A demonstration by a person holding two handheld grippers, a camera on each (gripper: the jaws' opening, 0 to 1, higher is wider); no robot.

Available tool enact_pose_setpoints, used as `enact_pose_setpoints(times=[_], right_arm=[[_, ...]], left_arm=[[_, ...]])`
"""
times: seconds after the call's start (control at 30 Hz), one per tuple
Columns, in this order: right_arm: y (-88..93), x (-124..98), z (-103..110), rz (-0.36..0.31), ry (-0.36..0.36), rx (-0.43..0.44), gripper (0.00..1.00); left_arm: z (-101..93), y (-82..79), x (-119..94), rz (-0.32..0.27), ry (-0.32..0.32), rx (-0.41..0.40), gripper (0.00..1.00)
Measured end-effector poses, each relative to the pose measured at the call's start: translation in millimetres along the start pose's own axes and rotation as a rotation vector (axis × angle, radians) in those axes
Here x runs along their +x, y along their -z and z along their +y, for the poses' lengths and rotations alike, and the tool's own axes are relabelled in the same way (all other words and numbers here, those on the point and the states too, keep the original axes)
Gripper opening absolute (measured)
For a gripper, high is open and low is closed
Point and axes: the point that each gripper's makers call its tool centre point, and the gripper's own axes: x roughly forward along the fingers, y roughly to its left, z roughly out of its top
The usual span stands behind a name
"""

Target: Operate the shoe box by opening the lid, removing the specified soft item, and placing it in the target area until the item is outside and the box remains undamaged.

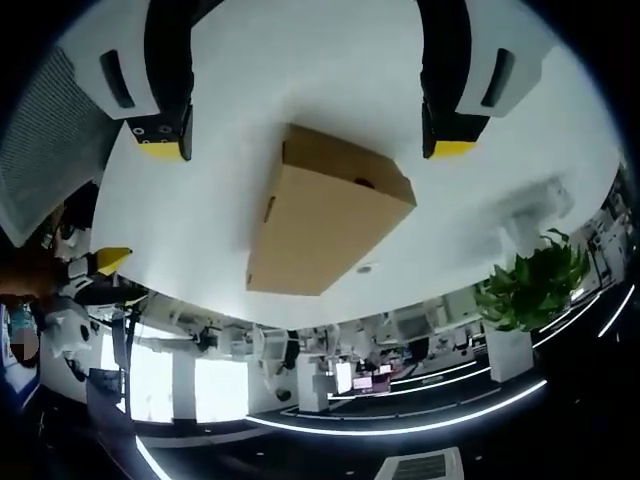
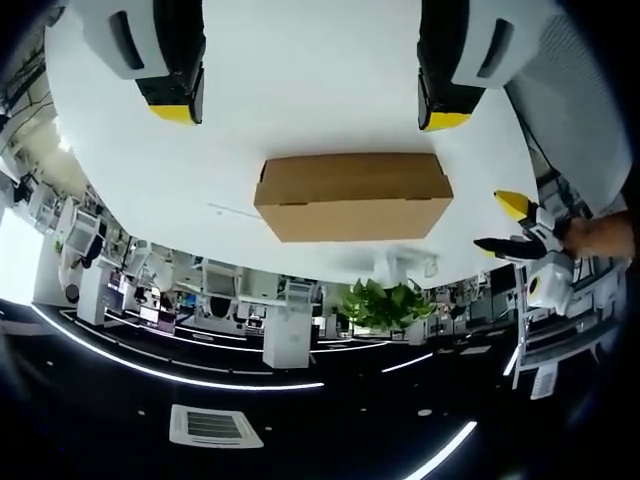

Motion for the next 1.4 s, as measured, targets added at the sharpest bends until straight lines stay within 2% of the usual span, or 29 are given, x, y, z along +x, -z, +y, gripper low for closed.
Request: enact_pose_setpoints(times=[0.6, 1.17, 1.4], right_arm=[[-1.2, 21.4, -9.9, 0.011, -0.018, -0.038, 0.87], [-3.3, 48.5, -15.4, 0.030, -0.072, -0.117, 0.85], [-7.2, 61.8, -21.7, 0.027, -0.093, -0.137, 0.84]], left_arm=[[3.5, 6.6, 21.3, 0.023, 0.007, -0.018, 0.93], [-3.8, 11.3, 36.7, 0.039, 0.014, -0.057, 0.91], [-6.4, 11.5, 43.6, 0.040, -0.001, -0.075, 0.89]])
